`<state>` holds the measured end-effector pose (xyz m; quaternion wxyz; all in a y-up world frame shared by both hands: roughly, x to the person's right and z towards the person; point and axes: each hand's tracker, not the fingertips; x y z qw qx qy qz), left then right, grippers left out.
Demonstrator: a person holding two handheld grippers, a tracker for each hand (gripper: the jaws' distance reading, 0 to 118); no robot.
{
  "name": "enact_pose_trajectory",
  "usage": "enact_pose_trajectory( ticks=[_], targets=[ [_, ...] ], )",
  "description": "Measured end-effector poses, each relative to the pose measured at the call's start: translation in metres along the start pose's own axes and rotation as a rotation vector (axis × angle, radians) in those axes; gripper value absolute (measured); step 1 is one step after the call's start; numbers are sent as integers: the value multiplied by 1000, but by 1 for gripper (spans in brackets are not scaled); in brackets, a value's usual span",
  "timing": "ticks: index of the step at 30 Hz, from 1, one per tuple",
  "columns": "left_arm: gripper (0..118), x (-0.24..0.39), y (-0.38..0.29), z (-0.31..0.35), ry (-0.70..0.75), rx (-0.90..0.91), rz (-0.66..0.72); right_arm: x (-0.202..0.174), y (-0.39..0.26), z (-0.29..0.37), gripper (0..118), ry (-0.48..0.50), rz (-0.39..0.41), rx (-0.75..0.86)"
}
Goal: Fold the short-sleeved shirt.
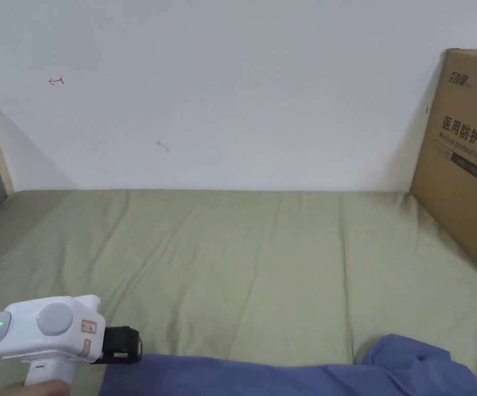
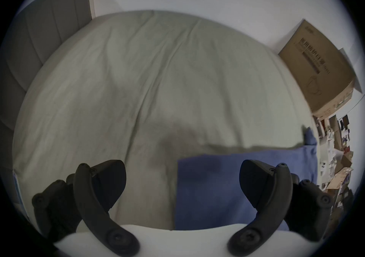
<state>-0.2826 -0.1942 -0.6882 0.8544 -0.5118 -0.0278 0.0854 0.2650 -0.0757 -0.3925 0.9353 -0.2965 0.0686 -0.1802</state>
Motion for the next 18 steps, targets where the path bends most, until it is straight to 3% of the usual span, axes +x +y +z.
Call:
enact_pose_trajectory(
  ticks=[3, 5, 8, 9, 10, 12, 13, 14, 15, 18],
  targets=[
    [118, -3, -10, -41, 5, -103, -90, 6, -1, -10, 1, -19, 4, -25],
    [118, 0, -23, -48, 38, -94, -268, 9, -2, -17, 0, -31, 1, -42],
    [112, -2, -8, -47, 44, -105, -140, 11, -6, -21, 1, -36, -7, -56],
    [104, 5, -12, -39, 63, -95, -160, 13, -6, -22, 1, -32, -14, -58],
    [88, 11, -17, -32, 99, -55, -220, 17, -7, -22, 1, -23, -28, -58],
    [82, 18, -24, -14, 109, 30, -292, 26, -1, -27, 1, -11, -52, -55],
    [55, 26, -31, 0, 116, 61, -313, 33, 7, -32, 1, -3, -61, -54],
    [17, 28, -33, 7, 103, 75, -330, 37, 17, -35, 1, 4, -67, -49],
    [1, 30, -37, 13, 83, 63, -335, 46, 30, -44, 1, 14, -70, -48],
    [1, 52, -48, 46, 45, 132, -396, 71, 75, -91, 1, -90, -54, -93]
  ],
)
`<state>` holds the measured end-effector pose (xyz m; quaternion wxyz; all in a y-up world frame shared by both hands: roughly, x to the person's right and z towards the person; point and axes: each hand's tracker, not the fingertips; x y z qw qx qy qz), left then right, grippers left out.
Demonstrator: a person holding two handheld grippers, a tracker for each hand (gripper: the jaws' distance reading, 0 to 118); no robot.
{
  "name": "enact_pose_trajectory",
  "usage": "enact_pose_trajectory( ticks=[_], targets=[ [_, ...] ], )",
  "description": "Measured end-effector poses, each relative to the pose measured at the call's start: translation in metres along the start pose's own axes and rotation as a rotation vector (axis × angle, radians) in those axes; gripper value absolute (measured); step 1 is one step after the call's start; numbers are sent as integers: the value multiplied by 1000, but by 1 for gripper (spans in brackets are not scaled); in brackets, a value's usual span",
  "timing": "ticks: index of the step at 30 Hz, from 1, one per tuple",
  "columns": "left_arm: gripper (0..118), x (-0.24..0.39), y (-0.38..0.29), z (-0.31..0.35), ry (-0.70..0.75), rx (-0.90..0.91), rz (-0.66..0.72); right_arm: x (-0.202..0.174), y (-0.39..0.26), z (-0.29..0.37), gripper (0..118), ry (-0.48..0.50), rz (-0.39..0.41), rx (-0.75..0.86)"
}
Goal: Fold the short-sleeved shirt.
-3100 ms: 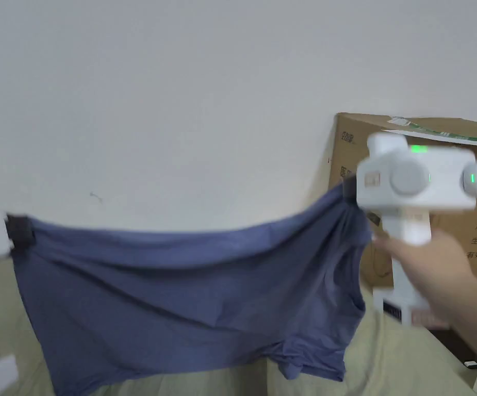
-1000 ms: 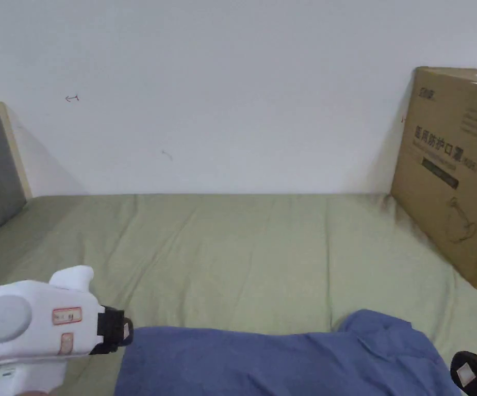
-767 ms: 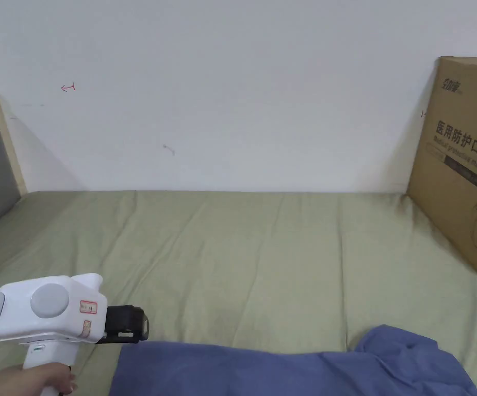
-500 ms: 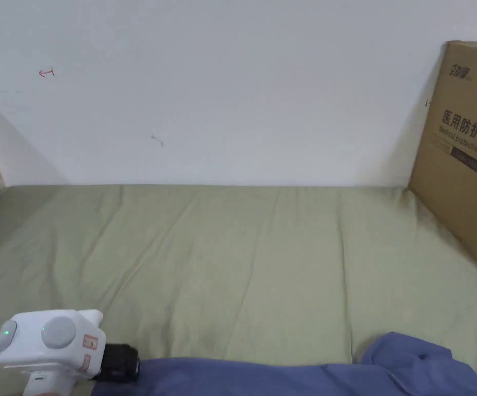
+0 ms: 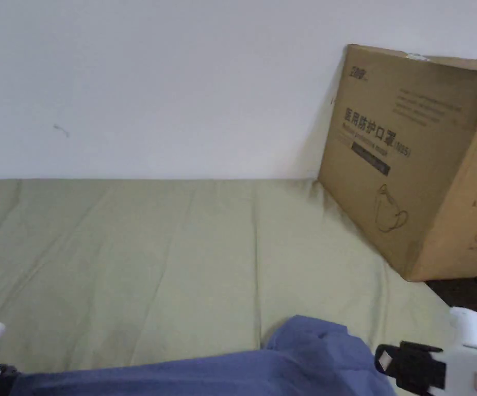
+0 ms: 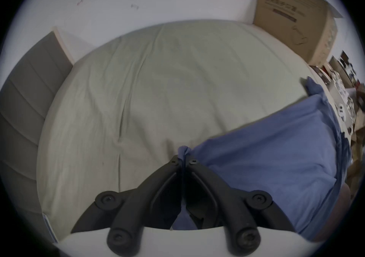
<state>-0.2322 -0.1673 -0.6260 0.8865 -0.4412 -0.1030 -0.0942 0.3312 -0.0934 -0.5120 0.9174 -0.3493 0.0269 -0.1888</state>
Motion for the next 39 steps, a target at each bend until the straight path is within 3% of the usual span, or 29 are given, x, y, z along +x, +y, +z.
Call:
enact_pose_trajectory(
  ticks=[1, 2, 3, 4, 5, 8, 10, 14, 15, 17, 20, 21, 23, 25, 33, 39],
  targets=[
    [1, 3, 0, 9, -4, 6, 2, 7, 19, -21, 1, -49, -9, -29],
    [1, 4, 0, 17, -16, 14, 9, 12, 34, -42, 14, -72, -10, -70],
    [1, 9, 2, 27, -38, 29, 20, 19, 50, -68, 50, -89, 5, -135],
    [1, 10, 3, 35, -55, 35, 28, 26, 61, -96, 106, -83, -4, -216],
    [1, 10, 3, 41, -59, 38, 32, 33, 67, -119, 118, -84, -1, -293],
    [1, 10, 4, 56, -62, 51, 64, 52, 74, -169, 118, -219, -52, -353],
    [1, 8, 3, 64, -76, 58, 88, 64, 71, -194, 117, -232, -69, -425],
    [1, 7, 1, 68, -67, 35, 84, 58, 55, -209, 91, -304, 8, -481],
    [1, 5, 2, 67, -61, 29, 82, 50, 54, -200, 74, -318, 75, -440],
    [1, 3, 0, 67, -54, 14, 84, 41, 54, -189, 3, -307, 132, -423],
    [1, 0, -3, 70, -45, 2, 111, 27, 48, -163, 2, -145, 57, -471],
    [1, 1, -4, 74, -40, 4, 120, 18, 46, -151, 2, -131, 81, -450],
    [1, -1, -5, 82, -37, 14, 138, 3, 47, -125, 2, -146, 143, -359],
    [1, -2, -3, 101, -25, 44, 157, -5, 59, -90, 2, -155, 155, -235],
    [1, -11, 43, 200, -25, 213, 186, -19, 139, 43, 2, -79, 54, -15],
    [1, -16, 108, 261, 20, 322, 137, -70, 207, 105, 2, -108, 161, 159]
  ],
)
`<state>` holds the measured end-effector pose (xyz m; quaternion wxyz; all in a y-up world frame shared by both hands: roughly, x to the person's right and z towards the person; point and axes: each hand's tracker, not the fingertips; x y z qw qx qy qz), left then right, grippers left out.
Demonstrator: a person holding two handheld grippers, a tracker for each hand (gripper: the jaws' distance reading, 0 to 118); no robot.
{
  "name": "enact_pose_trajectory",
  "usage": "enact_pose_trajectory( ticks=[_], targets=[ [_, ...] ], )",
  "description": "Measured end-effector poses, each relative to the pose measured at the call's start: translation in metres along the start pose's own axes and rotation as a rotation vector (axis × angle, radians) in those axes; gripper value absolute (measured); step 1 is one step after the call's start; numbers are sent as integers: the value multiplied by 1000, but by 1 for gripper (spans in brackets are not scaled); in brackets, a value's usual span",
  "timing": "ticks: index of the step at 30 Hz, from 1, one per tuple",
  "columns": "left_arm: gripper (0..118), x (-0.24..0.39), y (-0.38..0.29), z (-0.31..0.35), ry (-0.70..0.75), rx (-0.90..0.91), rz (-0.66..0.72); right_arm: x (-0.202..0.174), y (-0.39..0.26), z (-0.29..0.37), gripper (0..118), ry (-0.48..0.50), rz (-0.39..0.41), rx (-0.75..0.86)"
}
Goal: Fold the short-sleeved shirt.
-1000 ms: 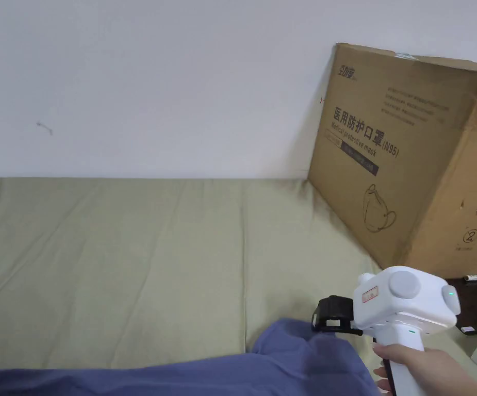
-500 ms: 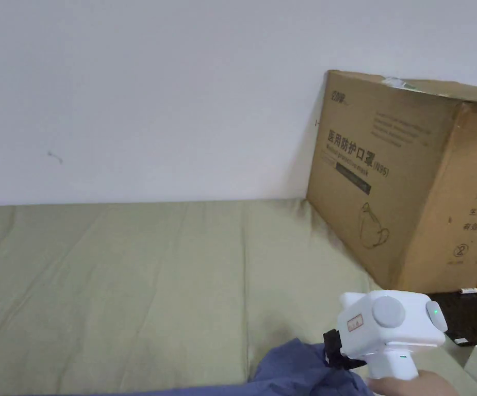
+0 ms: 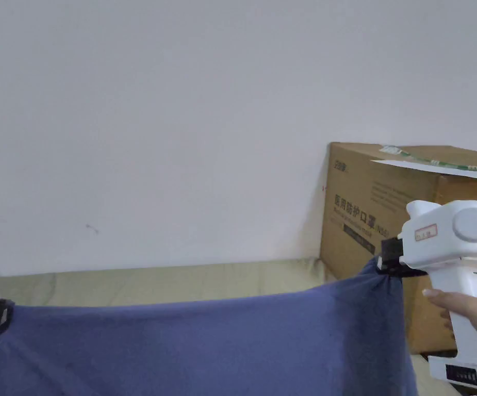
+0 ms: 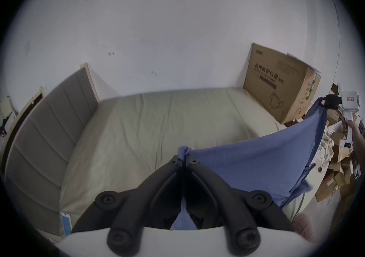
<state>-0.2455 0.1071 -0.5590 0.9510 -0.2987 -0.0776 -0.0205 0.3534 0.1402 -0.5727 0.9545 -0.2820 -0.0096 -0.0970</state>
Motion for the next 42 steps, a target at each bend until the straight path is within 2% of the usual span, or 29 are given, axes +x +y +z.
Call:
enact_pose_trajectory(
  ticks=[7, 15, 22, 25, 27, 31, 34, 35, 38, 40, 42],
  targets=[
    [1, -6, 81, -14, 68, 53, 10, -47, 93, 4, 2, -30, 46, 156],
    [1, -20, 164, -51, 175, 152, 18, -86, 174, -31, 2, -82, 115, 269],
    [1, -16, 181, -94, 247, 193, 17, -110, 176, -70, 2, -131, 189, 314],
    [1, -8, 150, -123, 239, 131, -1, -101, 134, -102, 2, -123, 169, 256],
    [1, 1, 113, -146, 194, 54, -10, -87, 84, -126, 2, -132, 124, 170],
    [1, 14, -5, -181, 71, -111, 75, -44, -57, -166, 2, -121, 37, -46],
    [1, 22, -108, -183, 46, -246, 116, -4, -163, -178, 2, -109, 31, -264],
    [1, 23, -137, -177, 15, -278, 118, 6, -192, -171, 2, -108, 66, -307],
    [1, 22, -218, -148, -32, -353, 79, 35, -275, -125, 2, -91, 88, -404],
    [1, 20, -263, -113, -27, -373, 62, 55, -314, -82, 2, -71, 76, -420],
    [1, 15, -297, -80, -42, -393, 66, 72, -347, -34, 2, -43, 10, -450]
  ],
)
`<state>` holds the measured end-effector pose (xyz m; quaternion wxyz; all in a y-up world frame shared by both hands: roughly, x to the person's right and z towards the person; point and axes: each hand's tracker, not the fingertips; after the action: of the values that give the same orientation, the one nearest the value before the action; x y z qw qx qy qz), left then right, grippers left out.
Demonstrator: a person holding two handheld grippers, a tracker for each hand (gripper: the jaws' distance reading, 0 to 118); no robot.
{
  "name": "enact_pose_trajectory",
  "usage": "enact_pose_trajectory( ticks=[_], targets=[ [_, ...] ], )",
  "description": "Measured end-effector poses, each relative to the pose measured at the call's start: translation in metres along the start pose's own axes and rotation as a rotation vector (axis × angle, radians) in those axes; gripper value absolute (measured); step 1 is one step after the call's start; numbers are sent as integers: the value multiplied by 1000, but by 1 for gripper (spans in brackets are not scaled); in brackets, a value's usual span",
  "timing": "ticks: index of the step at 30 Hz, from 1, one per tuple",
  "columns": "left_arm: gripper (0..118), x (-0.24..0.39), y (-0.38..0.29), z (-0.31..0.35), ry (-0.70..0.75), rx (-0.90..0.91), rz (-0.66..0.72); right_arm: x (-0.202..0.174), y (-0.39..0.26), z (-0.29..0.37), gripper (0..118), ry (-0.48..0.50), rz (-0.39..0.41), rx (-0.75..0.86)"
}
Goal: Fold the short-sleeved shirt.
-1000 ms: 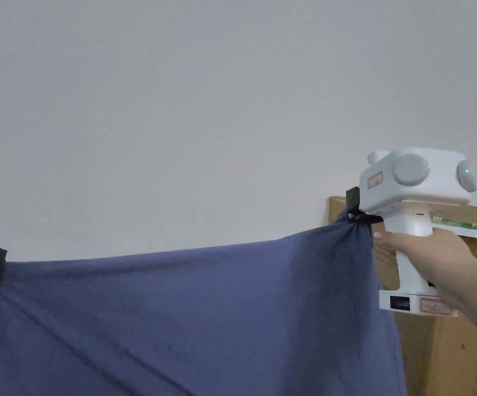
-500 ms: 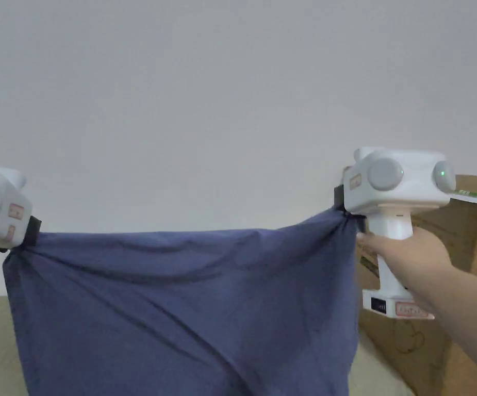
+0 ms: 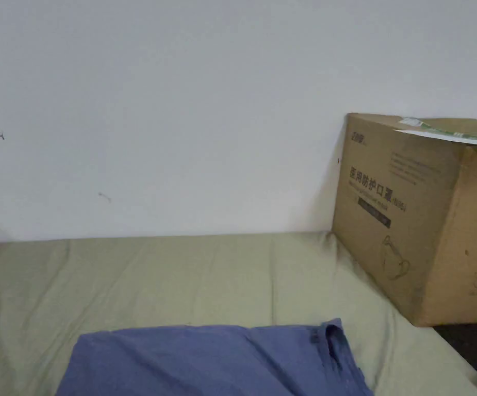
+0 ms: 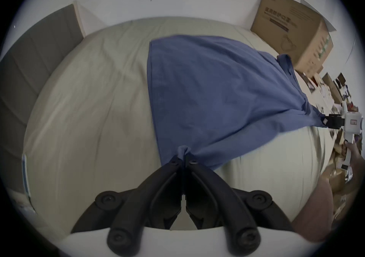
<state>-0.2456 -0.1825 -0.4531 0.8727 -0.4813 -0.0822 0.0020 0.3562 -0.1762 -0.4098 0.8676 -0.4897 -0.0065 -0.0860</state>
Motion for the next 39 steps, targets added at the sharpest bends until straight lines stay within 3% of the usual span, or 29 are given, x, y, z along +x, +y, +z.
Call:
enact_pose_trajectory(
  ticks=[8, 12, 15, 17, 18, 19, 20, 21, 25, 28, 30, 31, 33, 34, 35, 36, 37, 38, 39],
  targets=[
    [1, -17, -116, 75, -46, -16, 56, 31, -110, 70, 2, 71, -38, -81],
    [1, -18, -133, 80, -57, -25, 91, 27, -123, 65, 2, 70, -40, -94],
    [1, -11, -130, 72, -9, -48, -1, 24, -118, 51, 2, 41, -25, -116],
    [3, -8, -125, 69, 5, -53, -11, 21, -112, 44, 12, 25, -19, -137],
    [10, -4, -122, 69, 11, -67, -9, 19, -109, 42, 32, 13, -29, -167],
    [40, -5, -119, 69, 12, -81, -4, 18, -105, 43, 65, 0, -40, -191],
    [73, -7, -116, 72, 6, -91, 2, 18, -102, 45, 80, 15, -53, -200],
    [91, -10, -114, 76, -1, -95, 12, 15, -98, 54, 84, 25, -61, -191],
    [92, -10, -91, 118, -38, 34, 79, -6, -75, 104, 84, 15, -21, -38],
    [93, 5, -72, 168, -95, 287, 148, -37, -60, 158, 84, 50, 18, 251],
    [92, 20, -66, 197, -104, 509, 181, -59, -63, 188, 82, 82, 32, 507],
    [88, 31, -68, 210, -72, 636, 188, -69, -69, 201, 73, 105, 32, 647],
    [85, 52, -77, 228, -17, 867, 199, -89, -81, 216, 69, 148, 36, 868],
    [72, 60, -82, 232, -8, 949, 199, -98, -83, 220, 51, 130, 37, 926],
    [50, 68, -85, 236, -1, 1010, 197, -110, -83, 221, 22, 45, 33, 953],
    [17, 77, -87, 238, 52, 1037, 191, -119, -83, 222, 1, 3, 39, 975],
    [0, 91, -85, 240, 177, 1043, 173, -121, -83, 224, 1, 37, 48, 994],
    [0, 98, -83, 241, 187, 1056, 170, -121, -80, 225, 1, 105, 66, 969],
    [0, 96, -81, 242, 127, 1048, 168, -124, -74, 222, 1, 98, 69, 954]
  ],
)
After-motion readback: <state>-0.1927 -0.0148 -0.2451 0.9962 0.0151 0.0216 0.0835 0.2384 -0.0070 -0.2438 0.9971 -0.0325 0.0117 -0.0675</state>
